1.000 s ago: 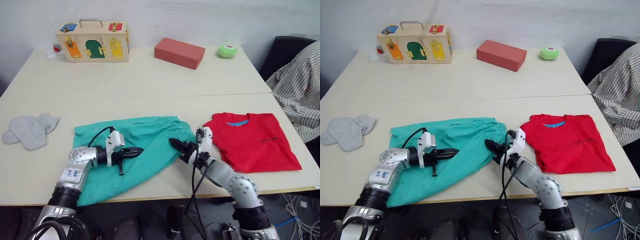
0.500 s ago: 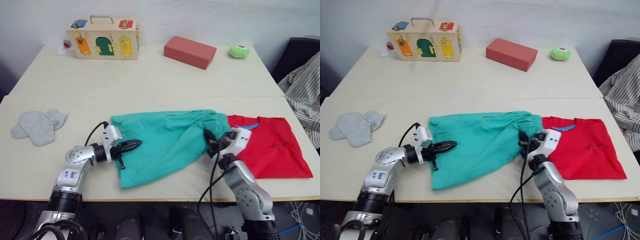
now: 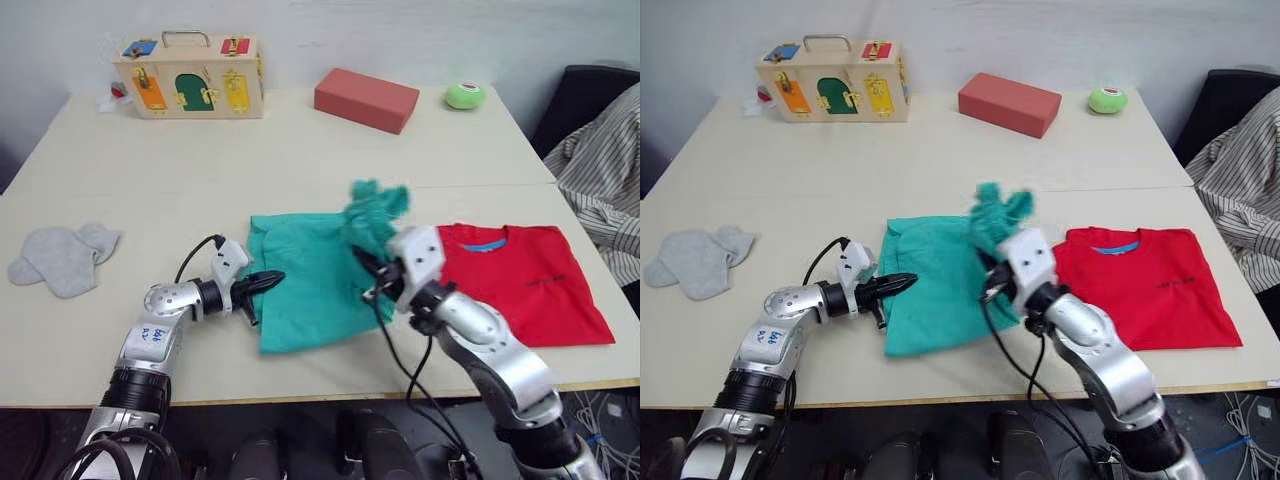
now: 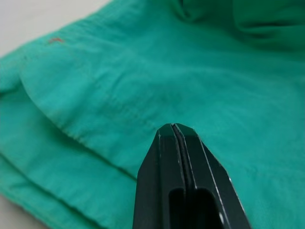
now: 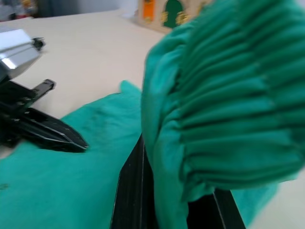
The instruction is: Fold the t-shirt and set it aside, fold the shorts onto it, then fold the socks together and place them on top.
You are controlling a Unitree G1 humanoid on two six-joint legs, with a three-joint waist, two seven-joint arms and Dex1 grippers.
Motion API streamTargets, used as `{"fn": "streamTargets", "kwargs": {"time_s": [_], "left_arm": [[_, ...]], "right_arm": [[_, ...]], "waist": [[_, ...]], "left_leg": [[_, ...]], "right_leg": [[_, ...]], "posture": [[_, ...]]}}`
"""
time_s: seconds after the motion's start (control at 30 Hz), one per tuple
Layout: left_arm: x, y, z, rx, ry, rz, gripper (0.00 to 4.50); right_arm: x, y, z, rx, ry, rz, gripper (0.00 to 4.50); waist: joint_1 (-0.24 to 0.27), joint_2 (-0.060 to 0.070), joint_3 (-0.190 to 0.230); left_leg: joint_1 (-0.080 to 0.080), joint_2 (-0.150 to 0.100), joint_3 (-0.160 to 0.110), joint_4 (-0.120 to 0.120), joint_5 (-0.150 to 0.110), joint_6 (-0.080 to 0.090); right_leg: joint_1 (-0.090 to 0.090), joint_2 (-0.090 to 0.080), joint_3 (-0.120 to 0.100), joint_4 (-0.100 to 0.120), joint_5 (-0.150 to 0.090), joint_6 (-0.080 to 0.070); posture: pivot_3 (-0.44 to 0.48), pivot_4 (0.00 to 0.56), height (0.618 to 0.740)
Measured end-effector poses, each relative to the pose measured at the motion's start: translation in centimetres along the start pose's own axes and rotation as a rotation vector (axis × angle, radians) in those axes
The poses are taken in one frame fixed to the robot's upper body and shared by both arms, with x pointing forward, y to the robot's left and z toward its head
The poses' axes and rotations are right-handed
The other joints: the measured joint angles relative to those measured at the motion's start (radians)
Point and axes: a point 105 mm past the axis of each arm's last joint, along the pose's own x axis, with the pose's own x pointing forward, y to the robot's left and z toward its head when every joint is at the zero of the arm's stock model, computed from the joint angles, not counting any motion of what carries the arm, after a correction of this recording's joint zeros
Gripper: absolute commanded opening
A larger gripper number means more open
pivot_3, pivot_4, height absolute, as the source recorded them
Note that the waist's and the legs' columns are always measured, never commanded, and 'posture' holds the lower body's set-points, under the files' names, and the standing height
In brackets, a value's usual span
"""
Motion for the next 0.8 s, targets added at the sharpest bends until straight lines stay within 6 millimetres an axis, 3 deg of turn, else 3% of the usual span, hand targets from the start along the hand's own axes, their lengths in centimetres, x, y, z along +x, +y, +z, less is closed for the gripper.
{"fn": "streamTargets", "kwargs": {"time_s": [0.17,0.37,0.47,0.67,0.8], "left_arm": [[-0.9,0.2,-0.4,-0.007,0.024,0.025,0.00],[-1.6,0.1,-0.8,-0.041,0.001,0.067,0.00],[-1.6,0.0,-0.9,-0.068,-0.021,0.090,0.00],[-1.7,0.0,-0.9,-0.051,-0.023,0.091,0.00],[-2.1,0.1,-1.2,-0.050,-0.025,0.124,0.00]], "right_arm": [[2.4,1.3,-0.9,0.032,0.087,0.064,0.04],[3.5,3.4,-4.6,0.100,0.237,0.164,0.04],[3.7,4.2,-4.6,0.143,0.230,0.230,0.83],[2.9,5.3,-3.8,0.304,0.184,0.440,2.85],[1.2,5.4,-2.4,0.384,0.143,0.592,2.85]], "waist": [[-0.002,-0.001,-0.001],[-0.004,-0.001,-0.001],[-0.003,-0.001,-0.001],[-0.004,-0.001,-0.001],[-0.004,-0.001,-0.001]], "left_leg": [[0.000,-0.001,0.001,0.003,-0.001,0.002],[0.000,-0.001,0.001,0.002,-0.001,0.002],[0.000,0.000,0.001,0.002,-0.001,0.002],[0.000,0.000,0.000,0.002,-0.002,0.006],[0.000,0.000,0.000,0.002,-0.003,0.007]], "right_leg": [[0.000,-0.002,0.000,0.001,0.001,-0.001],[0.000,-0.002,-0.001,0.001,0.001,-0.001],[0.000,-0.002,-0.001,0.002,0.001,-0.001],[0.000,-0.002,-0.001,0.002,0.001,-0.001],[0.000,-0.002,-0.001,0.001,0.001,-0.001]], "posture": [[0.000,0.150,0.740],[0.000,0.150,0.740],[0.000,0.150,0.740],[0.000,0.150,0.740],[0.000,0.150,0.740]]}}
